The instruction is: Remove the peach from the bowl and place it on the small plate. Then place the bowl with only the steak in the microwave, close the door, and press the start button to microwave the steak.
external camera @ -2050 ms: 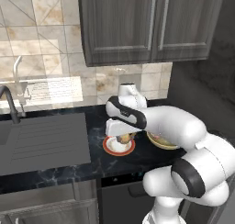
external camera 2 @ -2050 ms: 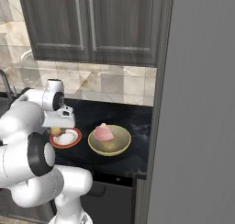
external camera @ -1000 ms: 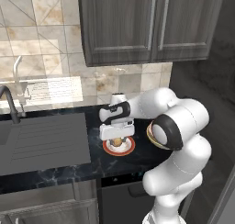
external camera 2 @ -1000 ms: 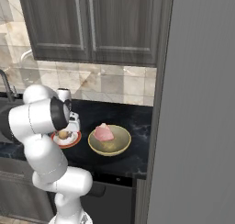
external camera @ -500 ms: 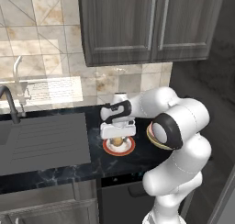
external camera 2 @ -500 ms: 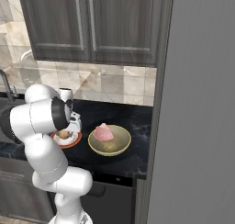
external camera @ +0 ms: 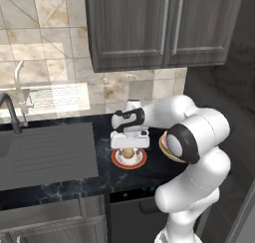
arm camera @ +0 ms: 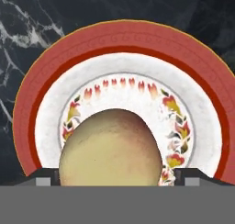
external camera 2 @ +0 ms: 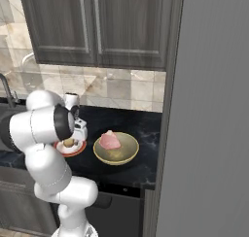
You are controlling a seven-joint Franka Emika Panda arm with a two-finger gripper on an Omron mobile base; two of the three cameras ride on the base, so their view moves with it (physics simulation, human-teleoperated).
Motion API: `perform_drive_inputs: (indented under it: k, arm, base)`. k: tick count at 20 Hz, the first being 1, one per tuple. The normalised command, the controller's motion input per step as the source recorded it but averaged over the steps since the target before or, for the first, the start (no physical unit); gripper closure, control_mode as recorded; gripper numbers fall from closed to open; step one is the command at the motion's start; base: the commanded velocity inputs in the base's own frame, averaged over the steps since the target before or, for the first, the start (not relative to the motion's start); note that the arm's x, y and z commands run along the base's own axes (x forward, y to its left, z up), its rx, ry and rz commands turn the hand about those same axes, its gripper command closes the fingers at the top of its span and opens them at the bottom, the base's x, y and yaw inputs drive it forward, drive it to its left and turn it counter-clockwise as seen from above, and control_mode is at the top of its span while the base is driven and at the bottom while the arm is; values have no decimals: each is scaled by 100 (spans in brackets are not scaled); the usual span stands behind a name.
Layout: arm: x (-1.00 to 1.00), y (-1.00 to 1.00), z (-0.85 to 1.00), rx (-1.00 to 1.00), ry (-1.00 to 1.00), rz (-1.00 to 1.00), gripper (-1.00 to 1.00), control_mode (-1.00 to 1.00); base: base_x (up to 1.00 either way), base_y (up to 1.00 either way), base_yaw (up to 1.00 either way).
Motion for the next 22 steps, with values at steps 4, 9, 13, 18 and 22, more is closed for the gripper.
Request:
perform_drive_inputs:
  k: [4,9,13,18,22]
  arm:
    - [-29,0,24,0,-2,-18,-100,-100]
    - [-56,-1,43,0,-10,-16,-100,-100]
    - [-69,-4,40,0,-16,-15,-100,-100]
    - [-65,-10,28,0,-16,-19,-100,-100]
    - [-63,-50,20,3,-17,-29,-100,-100]
  base:
    - [0,0,0]
    - [0,0,0]
    - [0,0,0]
    - [0,0,0]
    - [0,0,0]
